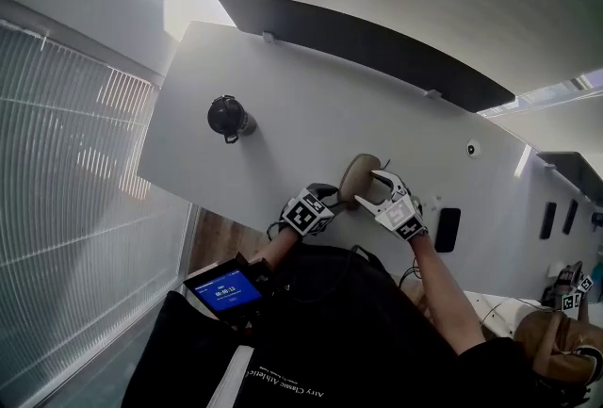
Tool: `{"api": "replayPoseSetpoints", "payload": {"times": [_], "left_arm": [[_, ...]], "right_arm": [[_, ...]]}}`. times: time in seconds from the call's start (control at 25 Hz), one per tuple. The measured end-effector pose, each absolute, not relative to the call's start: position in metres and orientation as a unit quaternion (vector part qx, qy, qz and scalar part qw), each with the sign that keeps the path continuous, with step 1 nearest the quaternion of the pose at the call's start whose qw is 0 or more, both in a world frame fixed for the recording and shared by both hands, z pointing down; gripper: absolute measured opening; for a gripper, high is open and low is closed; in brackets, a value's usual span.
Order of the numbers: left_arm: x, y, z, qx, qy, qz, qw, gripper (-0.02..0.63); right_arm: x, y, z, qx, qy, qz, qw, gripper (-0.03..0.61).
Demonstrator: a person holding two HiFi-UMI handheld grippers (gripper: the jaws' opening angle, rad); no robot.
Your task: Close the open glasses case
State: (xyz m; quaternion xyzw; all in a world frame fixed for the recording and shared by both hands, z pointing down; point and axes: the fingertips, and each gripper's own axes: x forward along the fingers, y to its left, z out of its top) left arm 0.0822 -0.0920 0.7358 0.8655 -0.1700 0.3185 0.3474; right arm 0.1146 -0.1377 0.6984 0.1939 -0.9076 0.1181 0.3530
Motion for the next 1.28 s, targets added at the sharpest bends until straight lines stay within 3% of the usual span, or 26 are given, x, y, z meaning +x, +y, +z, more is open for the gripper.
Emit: {"api": "replayPoseSetpoints", "payload": {"times": [0.56,0.8,1.12,1.28], "left_arm": [[0.077,-0.089,0.736,0.863,-0.172,0.336,0.337,0.185],[0.095,-0.091,0.716,0.895,-0.150,0.311,0.282,0.193],[0.100,-0.127,0.574,0.960,-0.175,0.085,0.203,0.168],[0.098,-0.140,0.524,0.971,-0.173,0.022,0.167,0.110]], "right_arm": [[0.108,-0.136,0.696,0.202,-0.907,0.148,0.338,0.293],[0.137,-0.152,0.635,0.334,-0.898,0.210,0.194,0.290],[0.180,-0.141,0.526,0.433,-0.873,0.225,-0.018,0.282],[0.188,-0.136,0.507,0.458,-0.866,0.200,-0.019,0.171]]}}
